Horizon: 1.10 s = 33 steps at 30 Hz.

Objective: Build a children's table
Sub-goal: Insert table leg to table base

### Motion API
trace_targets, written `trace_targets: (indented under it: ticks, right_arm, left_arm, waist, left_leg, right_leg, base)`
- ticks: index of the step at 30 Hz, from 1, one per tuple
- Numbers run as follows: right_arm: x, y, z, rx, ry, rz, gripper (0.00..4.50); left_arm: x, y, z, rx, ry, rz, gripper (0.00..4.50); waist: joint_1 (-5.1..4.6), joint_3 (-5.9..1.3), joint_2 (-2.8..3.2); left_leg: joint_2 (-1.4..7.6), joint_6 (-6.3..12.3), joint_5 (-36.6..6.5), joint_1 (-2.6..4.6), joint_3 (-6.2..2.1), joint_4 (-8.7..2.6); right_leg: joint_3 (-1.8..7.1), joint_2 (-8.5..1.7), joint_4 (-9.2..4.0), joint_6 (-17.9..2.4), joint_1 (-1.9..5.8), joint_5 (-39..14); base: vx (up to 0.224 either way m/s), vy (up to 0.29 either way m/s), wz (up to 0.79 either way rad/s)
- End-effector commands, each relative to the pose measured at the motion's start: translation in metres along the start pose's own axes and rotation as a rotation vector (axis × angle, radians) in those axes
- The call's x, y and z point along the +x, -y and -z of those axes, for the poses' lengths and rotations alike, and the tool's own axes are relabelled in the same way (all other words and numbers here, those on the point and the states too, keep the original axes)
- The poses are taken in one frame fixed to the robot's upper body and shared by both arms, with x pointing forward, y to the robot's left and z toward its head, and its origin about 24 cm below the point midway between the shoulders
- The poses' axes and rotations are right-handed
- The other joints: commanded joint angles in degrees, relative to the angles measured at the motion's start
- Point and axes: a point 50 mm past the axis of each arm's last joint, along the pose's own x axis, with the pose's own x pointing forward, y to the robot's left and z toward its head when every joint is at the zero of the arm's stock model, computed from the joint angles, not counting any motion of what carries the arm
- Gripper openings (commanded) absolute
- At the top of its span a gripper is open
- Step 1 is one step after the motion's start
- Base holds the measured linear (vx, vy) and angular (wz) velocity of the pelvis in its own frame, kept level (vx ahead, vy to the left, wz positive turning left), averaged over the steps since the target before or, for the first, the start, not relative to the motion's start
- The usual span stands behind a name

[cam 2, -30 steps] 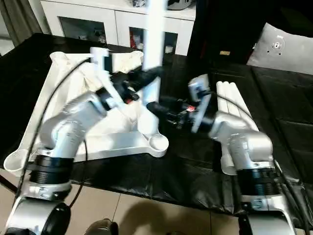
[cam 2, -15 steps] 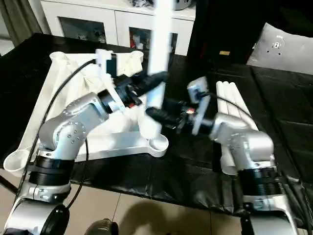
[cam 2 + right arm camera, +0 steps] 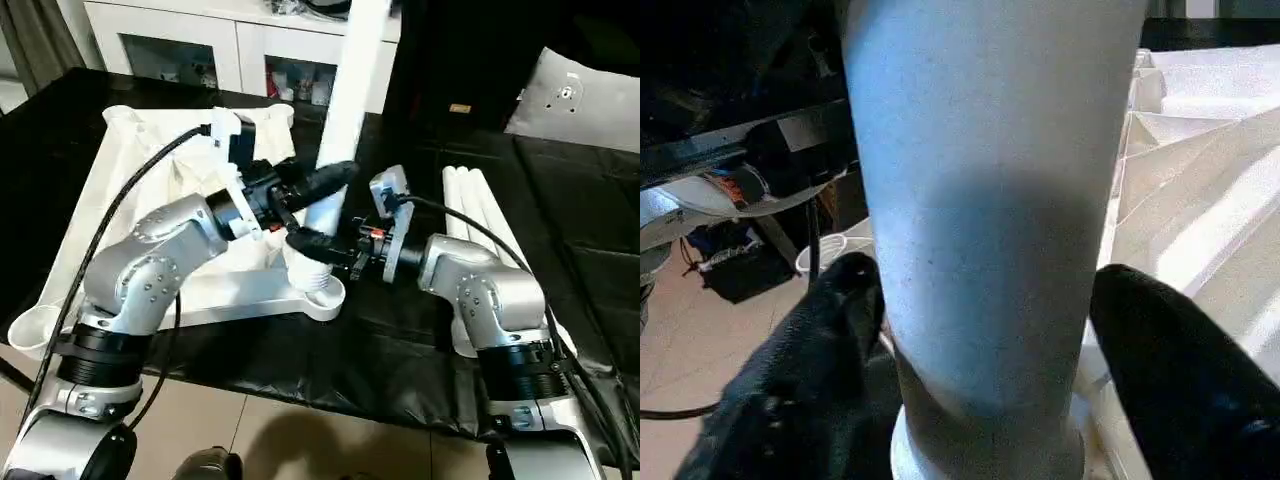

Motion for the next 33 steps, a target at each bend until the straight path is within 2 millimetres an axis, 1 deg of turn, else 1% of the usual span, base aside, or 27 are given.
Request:
trace_targets:
  ticks: [1,3,4,5,6,10,11,12,14,16,20,23,25,27,28,30,31,32,33]
  right_arm:
    - [0.002,0.0,-0.005,-0.015,-0.006,0.003,3.16]
    - [0.002,-0.001,-0.004,-0.013,-0.007,0.001,3.08]
    - [0.002,-0.001,-0.004,-0.013,-0.007,0.001,2.94]
    - [0.002,-0.001,-0.004,-0.013,-0.007,0.001,2.94]
    - [0.002,-0.001,-0.004,-0.012,-0.007,0.001,2.73]
    - [0.003,-0.001,-0.004,-0.01,-0.002,0.003,2.55]
    - [0.003,-0.001,-0.004,-0.009,-0.001,0.004,2.31]
    - [0.003,-0.001,-0.004,-0.009,-0.001,0.004,2.25]
    - [0.003,0.0,-0.003,-0.008,-0.001,0.005,2.24]
    - [0.003,0.0,-0.002,-0.007,-0.002,0.007,2.02]
    - [0.003,0.001,-0.002,-0.007,0.001,0.016,1.93]
    - [0.002,0.003,-0.001,-0.006,0.004,0.035,1.91]
    - [0.003,0.006,0.0,-0.001,0.005,0.063,1.91]
    - [0.005,0.008,0.0,0.001,0.018,0.1,1.91]
    - [0.005,0.009,0.0,0.003,0.023,0.108,1.91]
    - [0.005,0.01,0.0,0.012,0.035,0.134,1.9]
    - [0.005,0.01,0.001,0.013,0.038,0.136,1.9]
    - [0.005,0.01,0.003,0.011,0.041,0.139,1.89]
    - [0.005,0.009,0.003,0.008,0.043,0.142,1.89]
  left_arm:
    - [0.002,0.006,-0.004,0.033,0.017,0.028,1.84]
    - [0.002,0.007,-0.004,0.034,0.016,0.03,1.84]
    - [0.003,0.007,-0.004,0.035,0.015,0.03,1.84]
    - [0.003,0.007,-0.004,0.036,0.015,0.03,1.84]
    - [0.003,0.007,-0.004,0.036,0.014,0.031,1.84]
    - [0.003,0.007,-0.003,0.037,0.01,0.036,1.84]
    - [0.003,0.008,-0.003,0.037,0.01,0.036,1.84]
    - [0.003,0.008,-0.003,0.036,0.01,0.036,1.84]
    - [0.003,0.008,-0.003,0.035,0.009,0.038,1.84]
    - [0.004,0.008,-0.003,0.035,0.008,0.039,1.84]
    - [0.004,0.009,-0.003,0.036,0.005,0.042,1.84]
    - [0.006,0.008,-0.001,0.048,-0.02,0.034,1.84]
    - [0.006,0.007,0.003,0.058,-0.048,0.01,1.84]
    - [0.007,0.008,0.002,0.01,-0.022,0.017,1.84]
    - [0.007,0.009,0.001,0.001,-0.014,0.021,2.19]
    - [0.007,0.012,0.0,-0.023,0.003,0.045,2.54]
    - [0.007,0.014,0.0,-0.027,0.001,0.065,2.54]
    - [0.008,0.019,0.0,-0.032,0.006,0.099,2.65]
    - [0.008,0.021,-0.001,-0.035,0.011,0.113,2.65]
  waist:
    - [-0.22,-5.24,-0.69]
    - [-0.22,-5.23,-0.66]
    - [-0.23,-5.24,-0.68]
    - [-0.24,-5.23,-0.66]
    - [-0.23,-5.22,-0.66]
    - [-0.23,-5.22,-0.65]
    - [-0.24,-5.21,-0.67]
    - [-0.21,-5.22,-0.55]
    - [-0.25,-5.25,-0.55]
    - [-0.26,-5.26,-0.57]
    - [-0.22,-5.23,-0.6]
    - [-0.29,-5.18,-1.16]
    - [-0.35,-5.17,-1.1]
    - [-0.42,-5.19,-0.98]
    - [-0.49,-5.21,-0.91]
    - [-0.55,-5.19,-0.96]
    - [-0.52,-5.21,-0.73]
    - [-0.48,-5.22,-0.79]
    - [-0.48,-5.19,-0.82]
  left_leg:
    - [1.87,-1.06,-10.5,1.52,-0.3,-3.85]
    - [1.89,-1.04,-10.56,1.54,-0.32,-3.87]
    - [1.88,-1.03,-10.57,1.54,-0.31,-3.85]
    - [1.88,-1.03,-10.65,1.54,-0.32,-3.86]
    - [1.9,-1.06,-10.74,1.57,-0.32,-3.88]
    - [1.89,-1.23,-10.95,1.54,-0.33,-3.91]
    - [1.89,-1.21,-10.94,1.55,-0.32,-3.9]
    - [1.9,-1.24,-10.9,1.55,-0.32,-3.89]
    - [1.93,-1.21,-10.9,1.57,-0.37,-3.92]
    - [1.92,-1.19,-10.85,1.58,-0.35,-3.89]
    - [1.88,-1.24,-11.0,1.57,-0.33,-3.9]
    - [1.9,-1.01,-10.66,1.55,-0.23,-3.9]
    - [1.94,-0.98,-10.52,1.56,-0.23,-3.9]
    - [1.93,-1.17,-10.52,1.54,-0.27,-3.91]
    - [1.96,-1.25,-10.47,1.6,-0.26,-3.9]
    - [1.89,-1.33,-10.61,1.57,-0.26,-3.93]
    - [1.9,-1.48,-10.62,1.61,-0.26,-3.92]
    - [1.89,-1.48,-10.83,1.64,-0.25,-3.92]
    - [1.87,-1.48,-10.86,1.56,-0.26,-3.96]
  right_leg:
    - [1.96,-4.19,-4.64,-9.25,2.51,-14.1]
    - [1.96,-4.2,-4.65,-9.26,2.48,-14.19]
    - [1.97,-4.19,-4.65,-9.25,2.49,-14.2]
    - [1.96,-4.17,-4.68,-9.23,2.47,-14.29]
    - [1.96,-4.18,-4.68,-9.21,2.45,-14.37]
    - [1.96,-4.19,-4.69,-9.16,2.48,-14.49]
    - [1.97,-4.2,-4.7,-9.13,2.47,-14.51]
    - [1.99,-4.22,-4.7,-9.17,2.46,-14.41]
    - [1.95,-4.17,-4.65,-9.21,2.44,-14.09]
    - [1.96,-4.17,-4.63,-9.3,2.44,-13.87]
    - [1.98,-4.17,-4.68,-9.25,2.48,-14.11]
    - [1.98,-4.21,-4.72,-9.11,2.48,-14.57]
    - [1.99,-4.24,-4.75,-8.82,2.38,-15.06]
    - [1.97,-4.26,-4.69,-8.75,2.38,-15.23]
    - [1.99,-4.28,-4.69,-8.94,2.31,-14.94]
    - [1.95,-4.23,-4.7,-9.05,2.36,-14.97]
    - [1.96,-4.2,-4.71,-9.05,2.31,-14.91]
    - [1.97,-4.16,-4.68,-9.11,2.3,-14.74]
    - [1.99,-4.16,-4.7,-9.06,2.34,-14.72]
  base:
    - [0.0,0.0,0.0]
    - [0.0,0.0,0.0]
    - [0.0,0.0,0.0]
    - [0.0,0.0,0.0]
    - [0.0,0.0,0.0]
    - [0.0,0.0,0.0]
    - [0.0,0.0,0.0]
    - [0.0,0.0,0.0]
    - [0.0,0.0,0.0]
    - [0.0,0.0,0.0]
    - [0.0,0.0,0.0]
    - [0.0,0.0,0.0]
    - [0.0,0.0,0.0]
    - [0.0,0.0,0.0]
    - [0.0,0.0,0.0]
    - [0.0,0.0,0.0]
    - [0.0,0.0,0.0]
    - [0.0,0.0,0.0]
    - [0.0,0.0,0.0]
